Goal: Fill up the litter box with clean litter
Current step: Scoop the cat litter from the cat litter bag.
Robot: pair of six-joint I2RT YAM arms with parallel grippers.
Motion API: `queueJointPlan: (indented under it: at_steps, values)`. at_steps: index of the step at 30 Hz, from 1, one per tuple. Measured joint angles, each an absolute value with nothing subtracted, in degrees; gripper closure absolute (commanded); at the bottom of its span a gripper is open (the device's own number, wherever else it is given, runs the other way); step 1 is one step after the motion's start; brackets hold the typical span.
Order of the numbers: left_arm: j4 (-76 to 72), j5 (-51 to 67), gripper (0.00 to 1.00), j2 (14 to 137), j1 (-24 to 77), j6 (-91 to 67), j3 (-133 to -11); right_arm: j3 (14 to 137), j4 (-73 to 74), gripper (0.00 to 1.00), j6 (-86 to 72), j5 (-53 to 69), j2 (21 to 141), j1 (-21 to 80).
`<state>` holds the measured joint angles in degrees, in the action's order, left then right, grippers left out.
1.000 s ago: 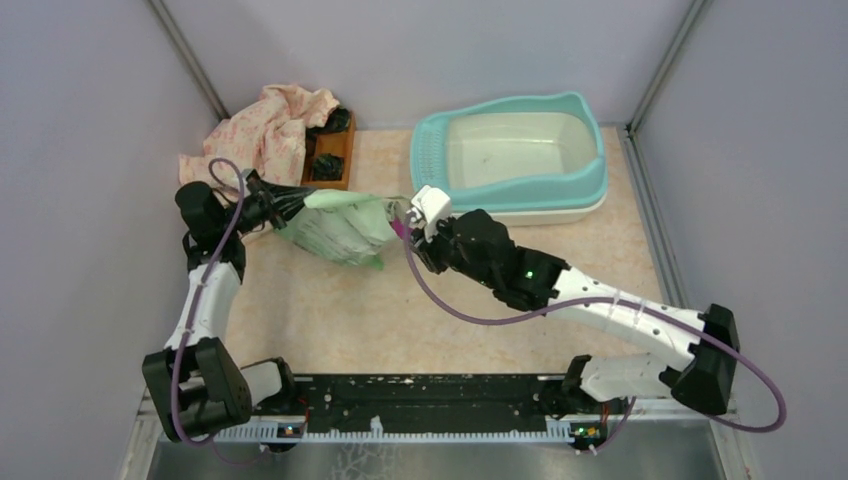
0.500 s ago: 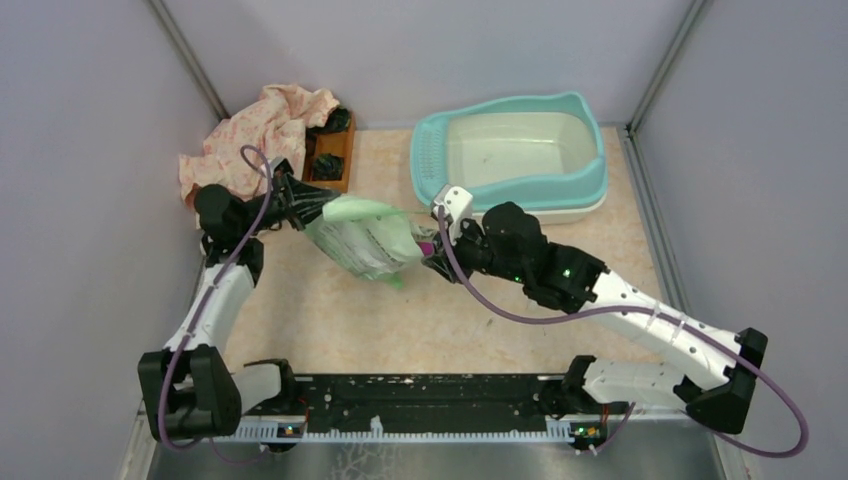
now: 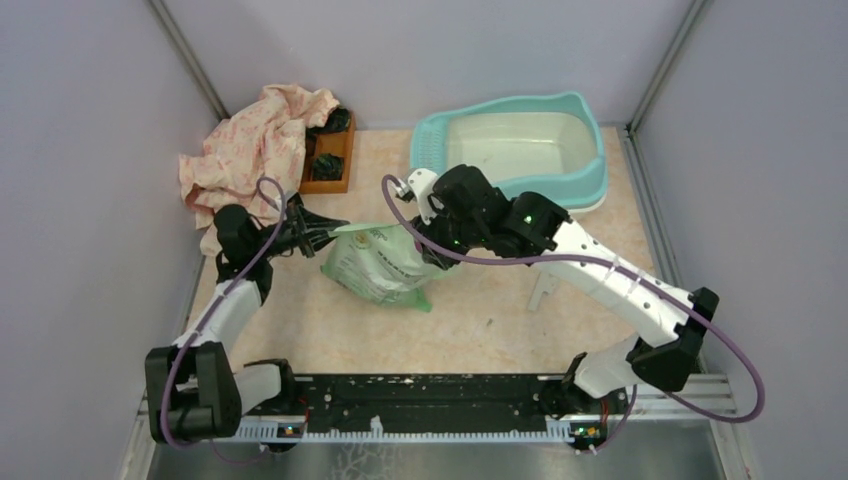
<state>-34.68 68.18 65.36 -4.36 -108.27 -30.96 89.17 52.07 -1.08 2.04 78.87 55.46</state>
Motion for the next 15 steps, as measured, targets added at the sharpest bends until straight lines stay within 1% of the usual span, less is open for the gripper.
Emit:
queueJointPlan:
  at_steps: [7, 9, 15]
  values:
    - [-34.5, 69.0, 0.99, 67.3, -4.8, -103.9, -30.9, 97.5, 62.2, 1.0, -0.2, 1.3, 87.2, 55.3]
    - [-35.1, 69.6, 0.98, 67.9, -5.6, -102.9, -30.6, 98.0, 63.5, 1.0, 0.4, 1.3, 88.7, 55.3]
    - [-38.6, 71.8, 0.98, 70.2, -10.1, -100.2, -27.7, 98.1, 64.5, 1.0, 1.6, 1.3, 89.8, 55.3]
